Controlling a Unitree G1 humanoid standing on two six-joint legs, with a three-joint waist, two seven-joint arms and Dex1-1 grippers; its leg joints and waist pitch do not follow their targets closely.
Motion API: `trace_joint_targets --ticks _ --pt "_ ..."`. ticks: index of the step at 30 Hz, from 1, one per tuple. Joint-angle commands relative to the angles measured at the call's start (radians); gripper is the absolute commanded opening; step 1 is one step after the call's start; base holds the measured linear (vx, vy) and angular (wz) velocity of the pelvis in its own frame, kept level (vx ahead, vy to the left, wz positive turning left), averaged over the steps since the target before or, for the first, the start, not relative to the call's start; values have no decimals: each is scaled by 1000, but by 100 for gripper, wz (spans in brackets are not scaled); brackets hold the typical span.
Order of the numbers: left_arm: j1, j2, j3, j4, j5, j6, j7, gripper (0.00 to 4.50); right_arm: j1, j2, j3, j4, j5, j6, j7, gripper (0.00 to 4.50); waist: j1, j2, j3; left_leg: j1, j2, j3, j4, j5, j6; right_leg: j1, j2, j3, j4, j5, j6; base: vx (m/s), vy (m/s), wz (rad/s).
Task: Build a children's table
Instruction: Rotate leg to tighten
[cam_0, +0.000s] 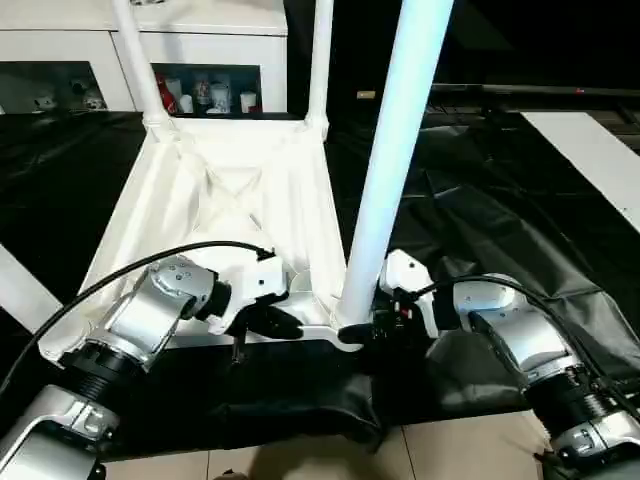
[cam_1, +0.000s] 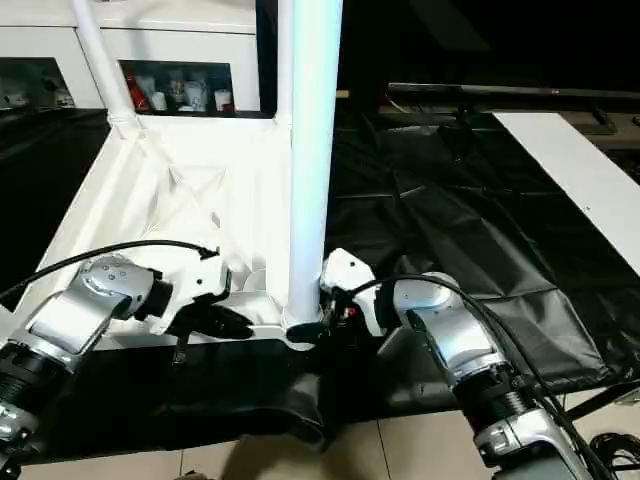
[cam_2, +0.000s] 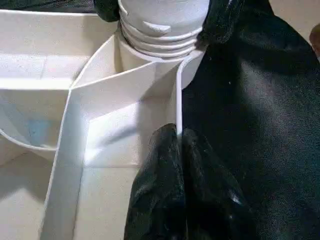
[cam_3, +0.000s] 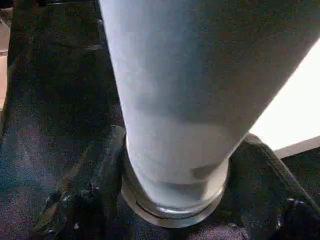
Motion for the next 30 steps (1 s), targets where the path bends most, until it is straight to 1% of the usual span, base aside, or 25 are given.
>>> trace_joint_targets --ticks 1,2,3,4,5,6,7,8,9,10,11,12,13,14,16,17,18,22,24,25,26,27,28,29,30 --pt "11 -10 -34 23 18 32 0 0 10 21 -21 27 -14 3 -65 267 -3 12 -62 5 19 -2 -59 -198 8 50 -49 36 -54 -127 -228 0 0 0" --pt "6 -23 -25 38 18 42 24 0 4 42 -40 52 -16 9 -117 267 -4 13 -60 6 19 -3 -60 -207 7 48 -49 36 -57 -141 -226 0 0 0" --pt "0 -40 -15 56 19 52 54 0 -3 63 -60 77 -16 19 -170 267 -6 13 -56 7 18 -2 -62 -238 -2 44 -49 37 -63 -192 -220 0 0 0" --pt "-8 -60 -3 79 22 63 92 0 -9 87 -81 101 -15 32 -223 267 -10 11 -52 6 16 -4 -64 -277 -17 42 -50 37 -70 -277 -200 0 0 0" --pt "-13 -72 4 92 24 68 115 0 -12 100 -92 115 -14 39 -252 267 -11 10 -50 7 15 -7 -66 -298 -25 42 -51 35 -75 -331 -185 0 0 0" --pt "-36 -121 28 142 34 89 210 0 -20 146 -124 151 -8 68 -343 267 -14 8 -49 9 15 -9 -65 -322 -32 38 -53 36 -80 -399 -160 -62 -8 -3" --pt "-38 -125 30 147 35 91 219 0 -21 150 -127 154 -7 70 -351 266 -17 7 -47 11 13 -10 -65 -336 -37 35 -53 35 -87 -455 -141 -52 -6 -2" --pt "-54 -158 45 176 37 115 275 0 -26 181 -142 173 -11 82 -417 266 -16 8 -48 12 13 -12 -65 -341 -39 34 -56 34 -89 -475 -132 -52 -6 -2" --pt "-54 -158 45 176 37 115 275 0 -26 181 -142 173 -11 82 -417 266 -18 7 -51 13 14 -14 -63 -332 -40 33 -57 34 -90 -475 -127 0 0 0" --pt "-87 -218 71 233 42 160 379 0 -40 241 -169 210 -16 113 -541 266 -25 5 -48 8 12 -14 -65 -333 -38 31 -53 33 -90 -474 -122 0 0 0" --pt "-95 -232 77 246 43 171 403 0 -45 255 -175 220 -16 121 -570 266 -30 5 -46 9 10 -12 -65 -337 -37 28 -49 33 -93 -487 -119 0 0 0" --pt "-106 -250 81 265 48 178 435 0 -54 274 -186 238 -19 134 -617 266 -28 8 -47 12 10 -15 -64 -346 -39 26 -54 31 -96 -506 -117 0 0 0" --pt "-124 -279 89 296 55 182 483 0 -72 304 -200 271 -29 161 -694 266 -33 6 -48 7 9 -18 -65 -345 -37 29 -52 30 -96 -512 -103 0 0 0" --pt "-135 -297 95 314 57 184 510 0 -84 320 -206 291 -37 177 -739 266 -35 7 -46 8 8 -17 -65 -348 -37 26 -51 30 -98 -518 -101 0 0 0" --pt "-157 -331 100 359 65 177 566 0 -110 355 -213 335 -53 182 -827 266 -36 7 -48 12 9 -19 -64 -362 -39 23 -54 29 -103 -535 -92 0 0 0" --pt "-185 -372 94 434 88 149 629 0 -148 413 -223 389 -68 172 -921 266 -38 9 -50 11 5 -18 -63 -358 -40 19 -51 30 -102 -510 -93 0 0 0" --pt "-186 -373 94 435 88 149 630 0 -149 414 -223 390 -68 172 -921 266 -40 9 -51 11 6 -19 -64 -363 -43 20 -51 30 -100 -506 -94 0 0 0" --pt "-194 -382 86 467 105 142 644 0 -170 439 -210 405 -72 134 -900 266 -36 10 -52 5 8 -18 -68 -363 -24 25 -51 31 -97 -447 -98 0 0 0" --pt "-194 -378 84 470 110 142 645 0 -168 444 -215 391 -59 113 -873 266 -36 10 -52 6 8 -19 -68 -374 -21 26 -51 31 -98 -457 -96 0 0 0" --pt "-194 -375 84 472 113 143 646 0 -166 447 -218 380 -51 100 -855 301 -36 9 -53 7 8 -17 -68 -373 -18 25 -51 32 -98 -455 -97 0 0 0" --pt "-196 -371 84 478 116 142 648 0 -162 446 -220 364 -44 83 -830 322 -36 9 -52 7 8 -17 -68 -374 -17 24 -51 31 -99 -459 -98 0 0 0" --pt "-197 -364 82 481 118 142 643 0 -157 441 -220 345 -36 61 -803 336 -35 9 -52 6 8 -18 -69 -377 -15 24 -52 31 -101 -470 -96 0 0 0" --pt "-200 -351 79 492 123 130 630 0 -150 423 -214 316 -27 33 -754 339 -35 7 -51 6 9 -18 -70 -384 -11 25 -51 29 -102 -483 -90 0 0 0" --pt "-203 -349 79 498 124 124 626 0 -149 419 -213 312 -26 26 -745 346 -34 8 -50 5 8 -18 -70 -389 -9 24 -52 30 -104 -492 -86 0 0 0" --pt "-203 -348 79 499 124 123 626 0 -149 418 -213 312 -26 25 -744 359 -39 7 -50 -1 8 -21 -72 -385 -10 28 -52 29 -103 -503 -80 0 0 0"
